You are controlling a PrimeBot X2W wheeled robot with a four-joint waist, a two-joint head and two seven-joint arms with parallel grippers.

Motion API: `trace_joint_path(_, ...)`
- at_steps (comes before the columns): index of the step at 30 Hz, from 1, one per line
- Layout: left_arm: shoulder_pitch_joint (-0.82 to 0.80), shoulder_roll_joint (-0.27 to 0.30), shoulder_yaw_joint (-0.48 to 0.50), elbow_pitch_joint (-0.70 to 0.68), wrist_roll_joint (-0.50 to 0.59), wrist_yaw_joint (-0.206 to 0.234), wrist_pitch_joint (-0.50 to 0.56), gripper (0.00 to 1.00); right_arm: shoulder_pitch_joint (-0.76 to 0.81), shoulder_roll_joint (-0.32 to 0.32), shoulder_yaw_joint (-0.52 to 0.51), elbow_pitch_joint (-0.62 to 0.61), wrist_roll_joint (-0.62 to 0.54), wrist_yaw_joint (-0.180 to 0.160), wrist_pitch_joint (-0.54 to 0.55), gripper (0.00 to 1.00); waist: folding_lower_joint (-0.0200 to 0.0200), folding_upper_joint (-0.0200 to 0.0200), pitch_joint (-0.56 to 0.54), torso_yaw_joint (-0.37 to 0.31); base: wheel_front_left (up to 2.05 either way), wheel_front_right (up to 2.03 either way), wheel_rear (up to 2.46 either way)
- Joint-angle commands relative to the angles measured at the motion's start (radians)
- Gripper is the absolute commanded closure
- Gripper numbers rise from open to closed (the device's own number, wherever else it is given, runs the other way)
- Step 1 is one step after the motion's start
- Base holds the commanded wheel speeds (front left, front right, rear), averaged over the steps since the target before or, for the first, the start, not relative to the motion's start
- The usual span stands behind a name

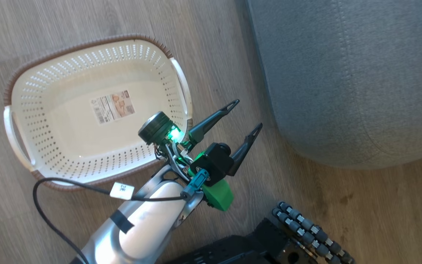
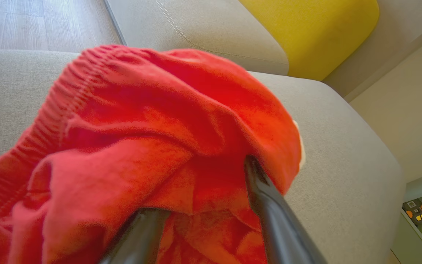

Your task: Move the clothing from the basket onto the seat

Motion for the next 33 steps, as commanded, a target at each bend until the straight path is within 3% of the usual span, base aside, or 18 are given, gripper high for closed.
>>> trace_joint_path(1, 0.010, -0.009, 0.005, -0.032, -0.012, -0.002, -0.009, 0.00, 0.002, -0.043, -0.008, -0.021, -0.008, 0.000, -0.013, 0.00, -0.0001, 0.0000, -0.020, -0.004, 0.00, 0.00, 0.00)
trace_joint_path(9, 0.041, -0.021, 0.008, -0.028, -0.047, -0.014, -0.009, 0.00, 0.023, -0.053, -0.013, -0.013, -0.048, 0.000, -0.020, 0.00, -0.0001, 0.0000, -0.128, -0.019, 0.00, 0.00, 0.00)
trace_joint_path(20, 0.129, -0.042, 0.054, -0.049, -0.142, -0.033, -0.009, 0.00, 0.033, -0.093, 0.011, -0.032, -0.095, 0.000, -0.020, 0.00, -0.0001, 0.0000, -0.365, -0.024, 0.00, 0.00, 0.00)
trace_joint_path(24, 0.156, -0.042, 0.058, -0.073, -0.173, -0.023, -0.009, 0.00, 0.029, -0.078, 0.018, -0.085, -0.082, 0.000, -0.027, 0.00, -0.0001, 0.0000, -0.430, -0.014, 0.00, 0.00, 0.00)
trace_joint_path(27, 0.183, -0.042, 0.058, -0.096, -0.198, -0.012, -0.009, 0.00, 0.057, -0.055, 0.046, -0.196, -0.047, 0.000, -0.029, 0.00, -0.0001, 0.0000, -0.487, 0.003, 0.00, 0.00, 0.00)
trace_joint_path(33, 0.239, -0.042, 0.105, -0.124, -0.258, 0.018, -0.009, 0.00, 0.209, 0.015, 0.186, -0.425, 0.160, 0.000, -0.029, 0.00, -0.0001, 0.0000, -0.580, 0.038, 0.00, 0.00, 0.00)
